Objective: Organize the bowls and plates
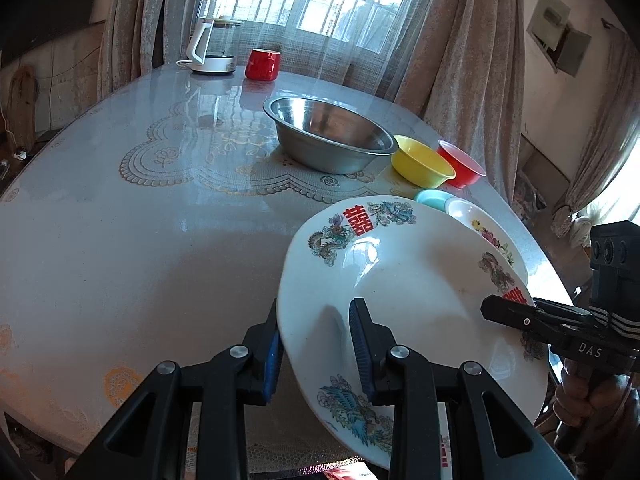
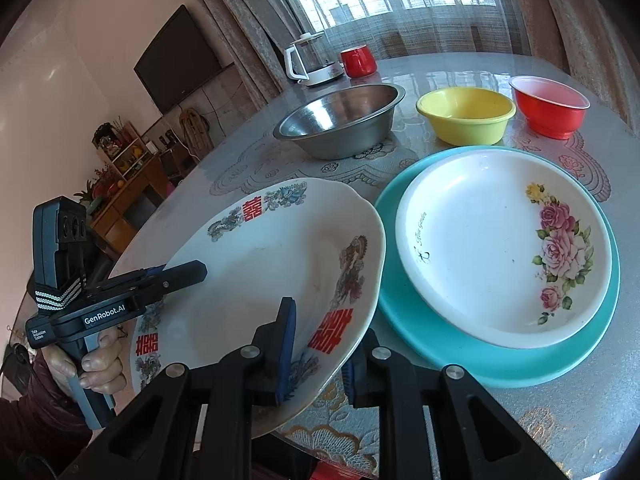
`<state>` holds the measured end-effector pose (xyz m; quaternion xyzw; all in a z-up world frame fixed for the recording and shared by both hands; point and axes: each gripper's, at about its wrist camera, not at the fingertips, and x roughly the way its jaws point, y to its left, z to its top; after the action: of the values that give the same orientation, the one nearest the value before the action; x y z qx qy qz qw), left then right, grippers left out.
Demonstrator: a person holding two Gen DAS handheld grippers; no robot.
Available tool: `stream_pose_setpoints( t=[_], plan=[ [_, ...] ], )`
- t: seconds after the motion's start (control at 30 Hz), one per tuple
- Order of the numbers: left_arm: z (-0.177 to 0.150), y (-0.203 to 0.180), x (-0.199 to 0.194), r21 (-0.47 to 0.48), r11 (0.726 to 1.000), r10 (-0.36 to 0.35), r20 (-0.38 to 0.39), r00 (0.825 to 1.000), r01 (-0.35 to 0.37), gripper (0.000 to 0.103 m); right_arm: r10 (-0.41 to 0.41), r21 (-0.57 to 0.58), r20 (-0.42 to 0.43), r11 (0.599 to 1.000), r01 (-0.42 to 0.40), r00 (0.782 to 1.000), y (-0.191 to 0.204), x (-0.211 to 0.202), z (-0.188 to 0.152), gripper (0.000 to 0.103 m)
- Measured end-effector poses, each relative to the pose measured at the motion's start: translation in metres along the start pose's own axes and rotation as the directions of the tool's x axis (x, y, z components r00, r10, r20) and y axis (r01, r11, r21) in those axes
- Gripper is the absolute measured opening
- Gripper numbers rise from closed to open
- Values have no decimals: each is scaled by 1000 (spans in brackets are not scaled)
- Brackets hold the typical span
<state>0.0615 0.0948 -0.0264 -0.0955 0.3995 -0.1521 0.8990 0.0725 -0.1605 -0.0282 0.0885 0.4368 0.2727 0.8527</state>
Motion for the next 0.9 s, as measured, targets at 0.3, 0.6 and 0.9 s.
stream_pose_setpoints(
  t=[0.3,0.6,0.9],
  plan=[
    [20,-32,1,61,997,-48,32,998,46,31,-59,-14,69,998,60,996,-6,-32,2,22],
    [45,-82,30,133,987,-94,14,995,92,31,-160,40,140,987,156,977,-40,-66,11,22],
    [64,-124,67,167,979,-110,-32,993,114,31,-249,92,171,967,237,953,-78,-85,17,22]
  ],
)
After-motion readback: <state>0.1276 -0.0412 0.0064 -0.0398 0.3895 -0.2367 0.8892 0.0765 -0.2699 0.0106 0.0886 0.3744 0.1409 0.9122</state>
